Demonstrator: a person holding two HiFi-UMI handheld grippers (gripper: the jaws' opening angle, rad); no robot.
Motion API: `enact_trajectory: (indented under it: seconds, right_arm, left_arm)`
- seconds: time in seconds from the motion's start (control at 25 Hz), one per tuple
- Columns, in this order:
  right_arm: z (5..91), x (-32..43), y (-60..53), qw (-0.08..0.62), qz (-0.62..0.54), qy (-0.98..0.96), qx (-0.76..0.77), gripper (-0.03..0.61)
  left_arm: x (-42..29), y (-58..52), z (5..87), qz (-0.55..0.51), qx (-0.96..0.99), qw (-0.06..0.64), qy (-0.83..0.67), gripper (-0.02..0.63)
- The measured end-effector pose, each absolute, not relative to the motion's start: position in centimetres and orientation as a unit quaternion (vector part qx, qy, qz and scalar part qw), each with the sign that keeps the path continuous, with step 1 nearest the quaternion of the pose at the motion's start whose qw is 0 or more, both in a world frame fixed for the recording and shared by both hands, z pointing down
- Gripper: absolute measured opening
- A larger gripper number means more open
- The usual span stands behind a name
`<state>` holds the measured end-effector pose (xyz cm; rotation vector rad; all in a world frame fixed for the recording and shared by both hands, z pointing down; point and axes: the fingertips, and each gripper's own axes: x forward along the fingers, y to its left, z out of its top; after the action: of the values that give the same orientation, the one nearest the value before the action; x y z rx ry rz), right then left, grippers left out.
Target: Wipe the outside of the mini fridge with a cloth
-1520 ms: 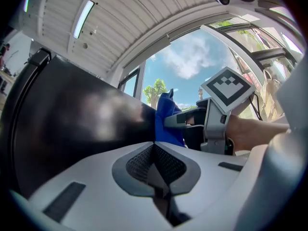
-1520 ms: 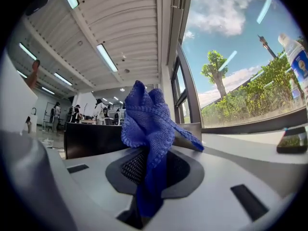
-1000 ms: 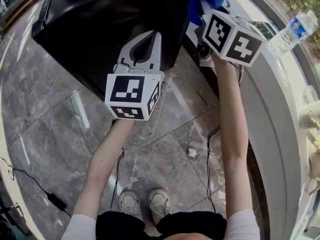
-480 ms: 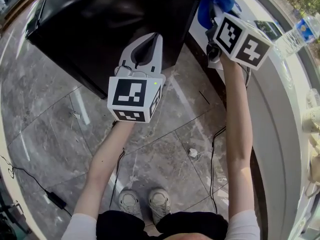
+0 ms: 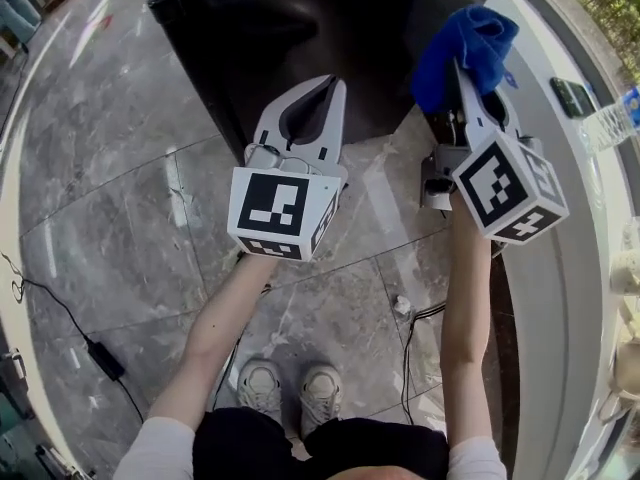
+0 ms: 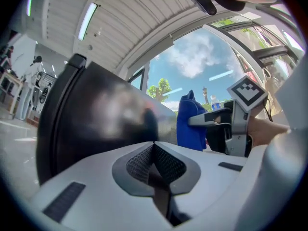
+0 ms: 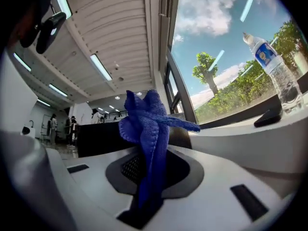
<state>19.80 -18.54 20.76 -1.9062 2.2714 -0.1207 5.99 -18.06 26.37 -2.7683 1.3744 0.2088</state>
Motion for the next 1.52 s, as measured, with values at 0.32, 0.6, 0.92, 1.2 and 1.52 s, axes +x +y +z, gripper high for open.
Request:
enact_trajectory:
  seconds: [0.32,0.6,0.92,1.2,1.52]
  right_arm:
    - [20.7,6.4,-16.3,0.100,-0.070,0.841,-0.527,0.084]
    - [23.8,-5.2,-16.7,0.082,-0.091,0.884,-0.450,0.084]
    - [25.0,-10.1,-17.9,0.043,-0.071,0.897,-0.433,0.084]
    - [26.1,-8.7,-19.0,0.016,-0.076,0.894,-0.441,0.084]
    - [26.2,-4.7,-19.8,0.025,-0.073,0.875,-0.478,0.084]
  left_arm:
    - [-4.4,-15.9,24.9,0.061,-0.851,0.039,0.520,0.005]
    - [-12.7,-15.5,25.6,0.055,-0.814,0.038,0.576,0.005]
    - [-15.2,-16.3,26.6,0.047,-0.803,0.026,0.594,0.005]
    - [-13.5,-16.7,27.6,0.043,-0.813,0.019,0.581,0.005]
    - [-11.4,-17.1,27.9,0.049,-0.822,0.010,0.567,0.005]
